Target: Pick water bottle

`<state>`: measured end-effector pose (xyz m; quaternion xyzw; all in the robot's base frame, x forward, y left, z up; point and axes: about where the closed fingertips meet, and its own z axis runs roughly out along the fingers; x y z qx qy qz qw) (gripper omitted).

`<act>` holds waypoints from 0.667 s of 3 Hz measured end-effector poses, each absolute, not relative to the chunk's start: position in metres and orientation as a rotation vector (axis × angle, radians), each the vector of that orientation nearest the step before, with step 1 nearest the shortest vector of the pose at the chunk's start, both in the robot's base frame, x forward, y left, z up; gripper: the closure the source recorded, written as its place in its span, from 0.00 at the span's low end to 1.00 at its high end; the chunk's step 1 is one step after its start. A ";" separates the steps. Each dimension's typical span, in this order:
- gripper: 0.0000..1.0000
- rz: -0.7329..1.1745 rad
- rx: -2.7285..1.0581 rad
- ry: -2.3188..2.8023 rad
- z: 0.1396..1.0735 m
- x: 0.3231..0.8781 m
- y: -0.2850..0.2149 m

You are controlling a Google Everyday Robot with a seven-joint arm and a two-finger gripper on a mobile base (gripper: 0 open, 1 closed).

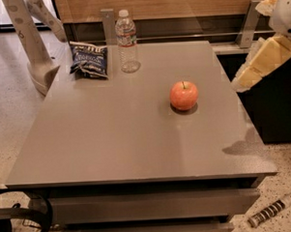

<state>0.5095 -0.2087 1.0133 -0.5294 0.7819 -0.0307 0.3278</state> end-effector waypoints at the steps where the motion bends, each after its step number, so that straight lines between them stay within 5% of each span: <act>1: 0.00 0.087 -1.207 1.953 1.000 0.549 -0.196; 2: 0.00 0.273 -1.037 1.775 1.013 0.594 -0.163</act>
Offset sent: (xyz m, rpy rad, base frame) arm 0.1372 0.0780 0.0310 0.8455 -0.3048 0.0340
